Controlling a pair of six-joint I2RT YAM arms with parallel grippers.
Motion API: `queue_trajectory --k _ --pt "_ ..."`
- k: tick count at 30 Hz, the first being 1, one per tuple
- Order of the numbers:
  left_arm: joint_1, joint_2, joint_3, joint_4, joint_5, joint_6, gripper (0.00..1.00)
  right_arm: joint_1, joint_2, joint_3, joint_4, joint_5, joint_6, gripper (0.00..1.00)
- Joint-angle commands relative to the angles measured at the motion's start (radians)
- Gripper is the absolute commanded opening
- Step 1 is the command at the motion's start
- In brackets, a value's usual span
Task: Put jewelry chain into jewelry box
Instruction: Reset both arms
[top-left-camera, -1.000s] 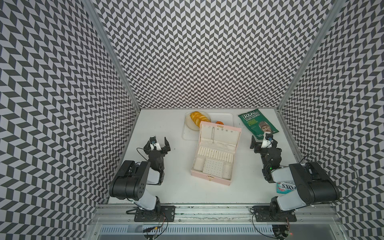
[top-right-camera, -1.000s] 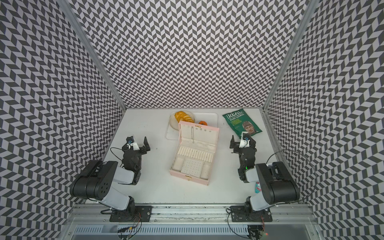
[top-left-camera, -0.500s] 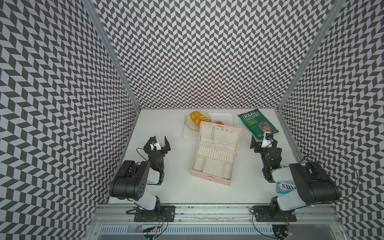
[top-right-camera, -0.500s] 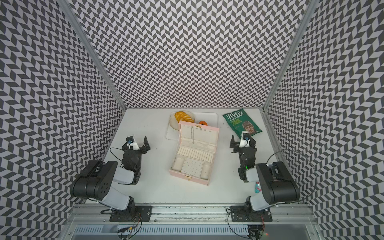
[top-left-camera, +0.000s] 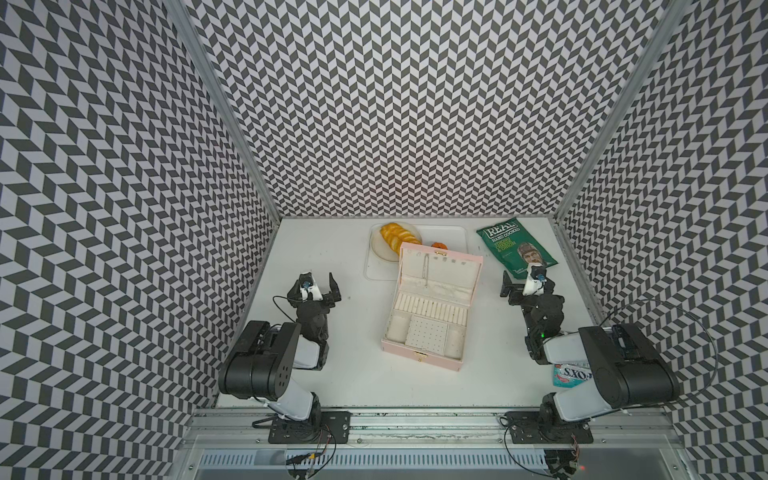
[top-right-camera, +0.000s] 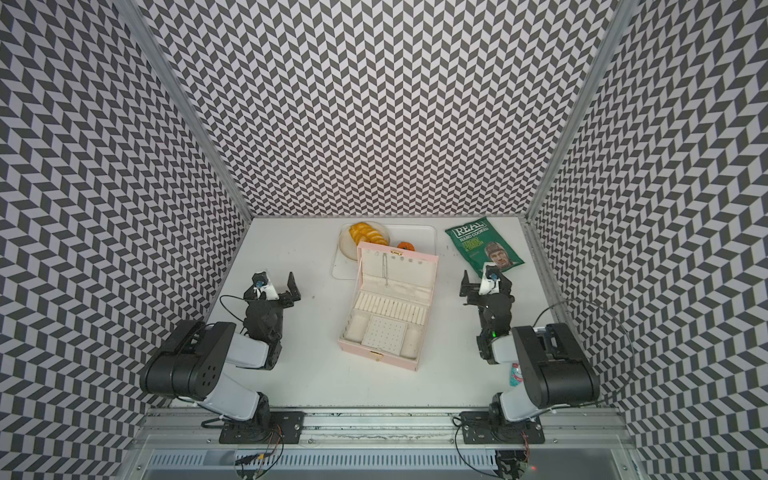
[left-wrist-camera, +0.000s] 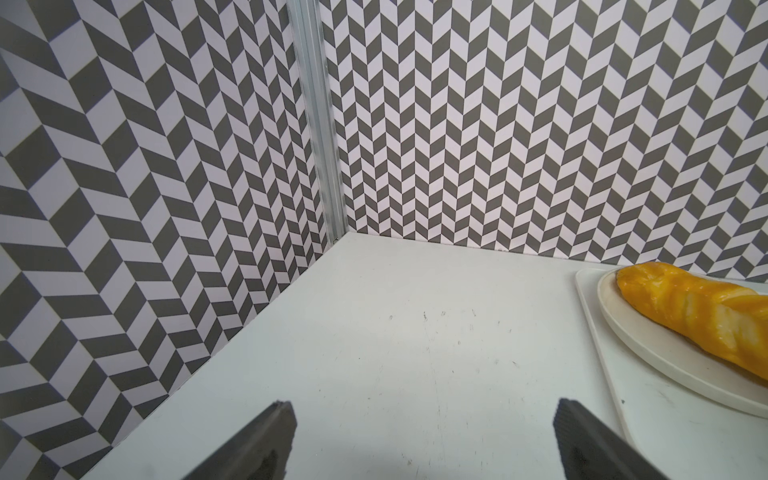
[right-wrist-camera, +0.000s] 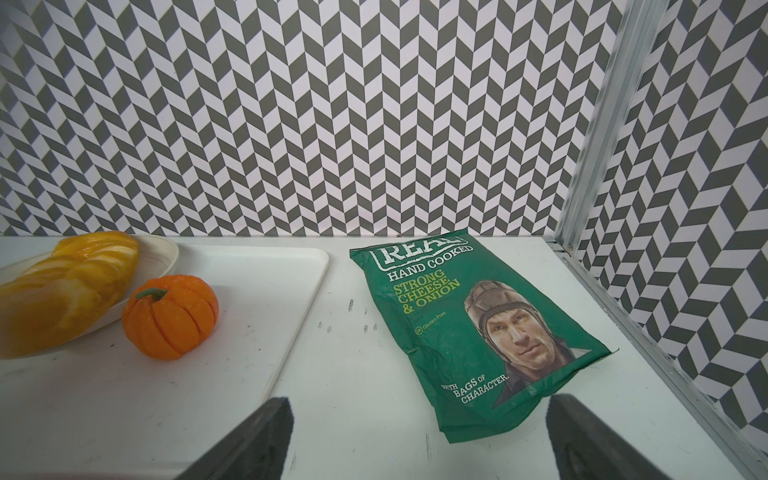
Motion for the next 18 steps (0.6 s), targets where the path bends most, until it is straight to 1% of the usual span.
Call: queue_trajectory --k 1,2,3,4,5,6,7,11,12,14,15,18 --pt "0.006 -0.002 0.012 0.034 0.012 0.008 1.0 -0.013 0.011 0.022 0.024 -0.02 0.011 1.0" --pt "0.006 -0.002 0.011 0.035 0.011 0.009 1.0 -0.018 0.011 0.024 0.021 -0.036 0.011 1.0" --pt "0.006 -0.002 0.011 0.034 0.012 0.009 1.0 -0.033 0.011 0.023 0.017 -0.095 0.006 1.0" --pt "0.006 -0.002 0.011 0.036 0.011 0.009 1.0 -0.059 0.007 0.016 0.025 -0.249 -0.011 1.0" --pt "0.006 -0.003 0.012 0.035 0.011 0.008 1.0 -0.081 0.001 0.003 0.041 -0.366 -0.038 1.0" --pt "0.006 -0.002 0.011 0.035 0.011 0.009 1.0 -0.09 -0.001 -0.005 0.059 -0.443 -0.069 1.0" --pt "0.006 -0.002 0.011 0.035 0.011 0.009 1.0 -0.092 -0.002 -0.006 0.056 -0.455 -0.077 1.0" --pt "0.006 -0.004 0.012 0.035 0.012 0.008 1.0 -0.094 -0.002 -0.002 0.049 -0.451 -0.078 1.0" --pt "0.006 -0.003 0.012 0.035 0.012 0.009 1.0 -0.093 0.0 -0.002 0.054 -0.395 -0.062 1.0" --pt "0.006 -0.003 0.011 0.035 0.012 0.009 1.0 -0.084 0.014 0.017 0.035 -0.197 0.023 1.0" --pt "0.006 -0.002 0.011 0.035 0.012 0.009 1.0 -0.083 0.007 0.017 0.022 -0.177 0.031 1.0" --pt "0.006 -0.003 0.011 0.035 0.012 0.009 1.0 -0.078 0.008 0.018 0.023 -0.166 0.029 1.0"
